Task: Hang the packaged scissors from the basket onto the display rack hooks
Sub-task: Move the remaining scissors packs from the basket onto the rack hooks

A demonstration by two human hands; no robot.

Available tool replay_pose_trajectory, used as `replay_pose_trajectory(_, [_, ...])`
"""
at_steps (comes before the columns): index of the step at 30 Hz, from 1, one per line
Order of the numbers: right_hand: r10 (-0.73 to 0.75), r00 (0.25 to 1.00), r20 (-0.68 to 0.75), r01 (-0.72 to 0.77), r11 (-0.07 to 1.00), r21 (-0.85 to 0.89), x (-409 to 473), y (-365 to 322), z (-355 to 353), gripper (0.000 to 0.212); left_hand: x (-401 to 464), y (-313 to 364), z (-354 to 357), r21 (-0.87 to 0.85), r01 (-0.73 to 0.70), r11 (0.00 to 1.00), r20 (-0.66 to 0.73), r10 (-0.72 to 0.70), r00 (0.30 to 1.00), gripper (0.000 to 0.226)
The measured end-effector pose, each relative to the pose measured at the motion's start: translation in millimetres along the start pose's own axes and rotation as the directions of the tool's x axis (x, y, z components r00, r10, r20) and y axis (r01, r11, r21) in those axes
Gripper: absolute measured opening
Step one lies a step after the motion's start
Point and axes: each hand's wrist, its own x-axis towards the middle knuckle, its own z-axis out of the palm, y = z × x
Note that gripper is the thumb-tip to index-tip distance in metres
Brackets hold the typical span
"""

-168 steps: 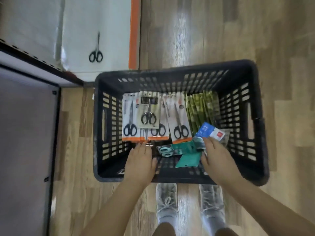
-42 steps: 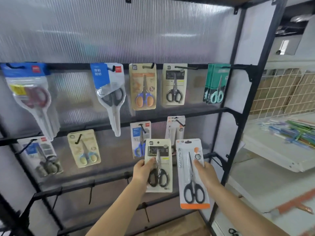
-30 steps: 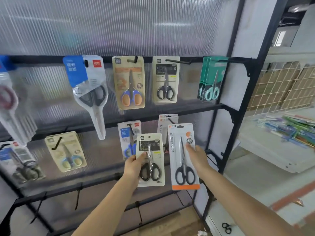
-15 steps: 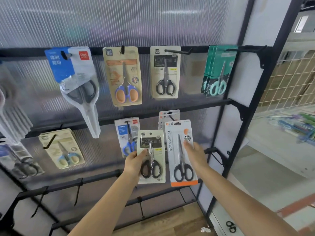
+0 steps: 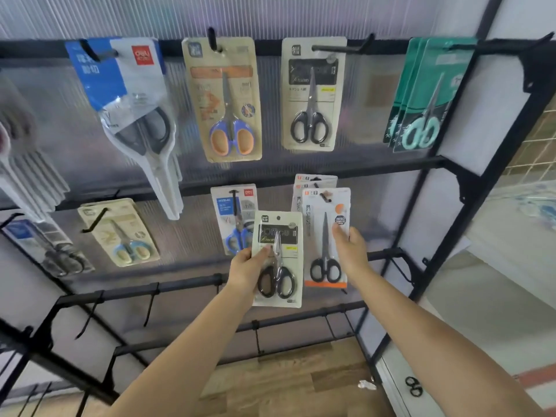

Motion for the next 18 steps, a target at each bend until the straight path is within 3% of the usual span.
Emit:
replay_pose_trajectory(9, [-0.034,0.999,0.026,0.036,0.996,-0.081,29,-2,18,0.024,-3,-3,-4,0.012,-0.001,1.000,-0.061,0.002,0.998,0.020])
replay_pose_trajectory(13, [-0.049,0.998,0.051,0.058,0.975,-0.217,29,-2,12,0.031,-6,-1,-6,0.055,-0.016,0.998,-0.052,0.018,0.998,0.013])
replay_pose_trajectory(16, [-0.146,0.989,0.002,0.139,0.937,-0.322,22,-10,-6,0.042,-13,2,-2,0.100,-0.066,0.993,-0.001,0.066,0.998,0.012])
replay_pose_trajectory(18, [-0.266,0.964,-0.004,0.246,0.894,-0.374,12,-25,-23,0.038,-19,3,1,0.163,-0.123,0.979,0.055,0.115,0.992,0.009])
